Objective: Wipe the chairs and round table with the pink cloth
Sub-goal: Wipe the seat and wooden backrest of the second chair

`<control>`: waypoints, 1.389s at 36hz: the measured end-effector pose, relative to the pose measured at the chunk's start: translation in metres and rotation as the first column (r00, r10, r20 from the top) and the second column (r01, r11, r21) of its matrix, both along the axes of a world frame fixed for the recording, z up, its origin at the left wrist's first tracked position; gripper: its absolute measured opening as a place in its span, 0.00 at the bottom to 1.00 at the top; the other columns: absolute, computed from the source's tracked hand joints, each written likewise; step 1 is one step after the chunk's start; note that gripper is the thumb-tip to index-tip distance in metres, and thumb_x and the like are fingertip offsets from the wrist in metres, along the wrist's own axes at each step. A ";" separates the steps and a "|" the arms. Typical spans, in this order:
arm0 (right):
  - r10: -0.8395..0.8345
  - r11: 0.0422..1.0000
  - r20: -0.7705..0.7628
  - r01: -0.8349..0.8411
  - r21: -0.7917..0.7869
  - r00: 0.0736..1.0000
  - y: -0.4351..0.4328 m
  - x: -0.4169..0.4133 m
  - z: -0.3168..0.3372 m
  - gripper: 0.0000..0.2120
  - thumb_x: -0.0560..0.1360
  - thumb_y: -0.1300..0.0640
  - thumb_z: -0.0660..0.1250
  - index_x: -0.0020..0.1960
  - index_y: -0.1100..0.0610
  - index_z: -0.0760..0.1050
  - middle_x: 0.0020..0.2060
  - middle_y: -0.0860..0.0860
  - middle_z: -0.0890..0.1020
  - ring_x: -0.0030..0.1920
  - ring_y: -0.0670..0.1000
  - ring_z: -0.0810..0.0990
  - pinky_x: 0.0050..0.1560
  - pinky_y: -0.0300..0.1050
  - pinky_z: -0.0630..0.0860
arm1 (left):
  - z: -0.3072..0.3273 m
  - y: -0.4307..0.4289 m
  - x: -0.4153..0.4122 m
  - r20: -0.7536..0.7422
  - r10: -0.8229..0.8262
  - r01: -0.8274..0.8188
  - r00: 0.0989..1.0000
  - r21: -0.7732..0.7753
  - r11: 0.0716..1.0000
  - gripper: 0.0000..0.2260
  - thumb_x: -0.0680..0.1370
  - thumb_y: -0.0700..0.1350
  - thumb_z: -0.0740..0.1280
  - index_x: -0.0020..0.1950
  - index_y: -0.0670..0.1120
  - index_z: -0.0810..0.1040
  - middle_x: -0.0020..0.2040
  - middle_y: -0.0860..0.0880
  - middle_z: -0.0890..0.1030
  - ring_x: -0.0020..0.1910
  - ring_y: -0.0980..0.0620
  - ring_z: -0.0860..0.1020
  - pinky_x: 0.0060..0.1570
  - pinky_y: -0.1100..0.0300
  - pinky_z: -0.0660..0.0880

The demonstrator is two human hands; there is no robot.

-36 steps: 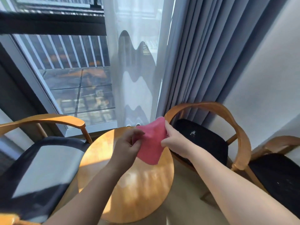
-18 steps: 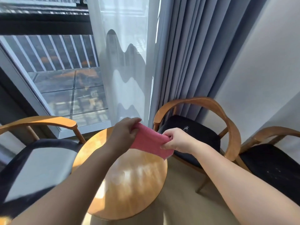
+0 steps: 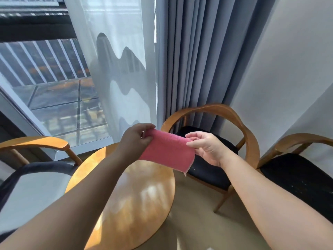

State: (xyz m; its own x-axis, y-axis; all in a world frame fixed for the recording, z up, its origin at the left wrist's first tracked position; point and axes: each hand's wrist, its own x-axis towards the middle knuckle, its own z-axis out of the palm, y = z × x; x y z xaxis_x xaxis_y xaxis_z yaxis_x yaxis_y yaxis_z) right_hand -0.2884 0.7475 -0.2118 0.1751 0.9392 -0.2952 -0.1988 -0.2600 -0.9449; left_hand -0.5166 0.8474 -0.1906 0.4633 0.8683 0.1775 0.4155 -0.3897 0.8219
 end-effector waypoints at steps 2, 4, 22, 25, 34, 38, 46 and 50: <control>-0.062 0.998 -0.017 0.062 -0.009 0.998 0.004 0.024 -0.001 0.15 0.72 0.71 0.69 0.58 0.64 0.76 0.49 0.59 0.82 0.48 0.54 0.83 0.46 0.45 0.80 | -0.001 0.002 0.023 -0.012 0.018 -0.018 1.000 -0.003 1.000 0.16 0.72 0.34 0.67 0.55 0.50 0.81 0.51 0.51 0.81 0.49 0.52 0.77 0.56 0.55 0.73; -0.066 0.998 -0.054 0.066 -0.016 0.996 0.008 0.048 -0.002 0.16 0.72 0.73 0.68 0.58 0.65 0.76 0.48 0.59 0.81 0.47 0.54 0.83 0.45 0.45 0.80 | -0.002 0.002 0.046 -0.017 0.029 -0.030 0.999 -0.014 0.999 0.16 0.72 0.34 0.67 0.55 0.50 0.80 0.52 0.51 0.81 0.50 0.51 0.77 0.56 0.53 0.73; 0.342 0.893 -0.109 -0.359 -0.272 0.933 0.033 0.214 -0.010 0.28 0.68 0.76 0.71 0.64 0.59 0.74 0.58 0.64 0.77 0.55 0.59 0.81 0.47 0.46 0.81 | -0.016 0.010 0.193 -0.153 0.164 -0.173 0.975 -0.052 0.984 0.14 0.73 0.38 0.66 0.55 0.52 0.81 0.50 0.55 0.81 0.52 0.54 0.77 0.59 0.55 0.72; 0.279 0.920 -0.106 -0.297 -0.254 0.954 0.043 0.233 -0.016 0.26 0.68 0.76 0.70 0.63 0.59 0.75 0.56 0.64 0.78 0.53 0.56 0.82 0.47 0.44 0.80 | -0.025 0.020 0.208 -0.151 0.156 -0.167 0.976 -0.065 0.984 0.14 0.73 0.37 0.66 0.55 0.50 0.81 0.49 0.55 0.80 0.51 0.55 0.77 0.57 0.58 0.72; 0.050 0.987 -0.059 -0.059 -0.150 0.997 0.094 0.274 -0.041 0.23 0.68 0.77 0.69 0.61 0.65 0.76 0.51 0.60 0.77 0.48 0.52 0.81 0.47 0.41 0.81 | -0.057 0.082 0.242 -0.171 0.151 -0.179 0.974 -0.158 0.971 0.15 0.75 0.37 0.67 0.60 0.48 0.79 0.53 0.52 0.79 0.52 0.54 0.76 0.58 0.58 0.72; -0.022 0.982 0.089 0.038 -0.183 0.996 0.126 0.286 -0.056 0.15 0.68 0.75 0.71 0.55 0.67 0.80 0.54 0.61 0.81 0.55 0.52 0.80 0.52 0.39 0.79 | -0.075 0.118 0.252 -0.208 0.138 -0.175 0.968 -0.172 0.969 0.13 0.75 0.39 0.68 0.58 0.48 0.81 0.50 0.54 0.80 0.47 0.57 0.76 0.54 0.62 0.70; 0.110 0.986 0.675 0.005 -0.166 0.730 0.190 0.295 -0.090 0.04 0.77 0.54 0.68 0.44 0.50 0.79 0.38 0.43 0.82 0.40 0.40 0.78 0.37 0.31 0.69 | -0.116 0.180 0.266 -0.336 0.098 -0.148 0.937 -0.126 0.981 0.03 0.76 0.44 0.68 0.47 0.51 0.81 0.42 0.51 0.75 0.41 0.53 0.73 0.43 0.61 0.67; 0.181 0.981 0.701 -0.078 -0.177 0.690 0.216 0.299 -0.112 0.04 0.79 0.54 0.64 0.46 0.50 0.75 0.39 0.46 0.79 0.38 0.43 0.75 0.39 0.38 0.68 | -0.139 0.193 0.271 -0.353 0.111 -0.173 0.929 -0.149 0.974 0.04 0.76 0.45 0.66 0.48 0.49 0.80 0.48 0.51 0.75 0.45 0.52 0.74 0.47 0.61 0.68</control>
State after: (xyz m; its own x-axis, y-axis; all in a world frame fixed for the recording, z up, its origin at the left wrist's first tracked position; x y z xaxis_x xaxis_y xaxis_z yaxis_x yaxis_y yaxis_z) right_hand 0.0110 0.9640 -0.3237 0.2596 0.9335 -0.2474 0.5633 -0.3544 -0.7464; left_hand -0.2456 1.0407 -0.3295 0.3387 0.9320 -0.1289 0.7225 -0.1699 0.6702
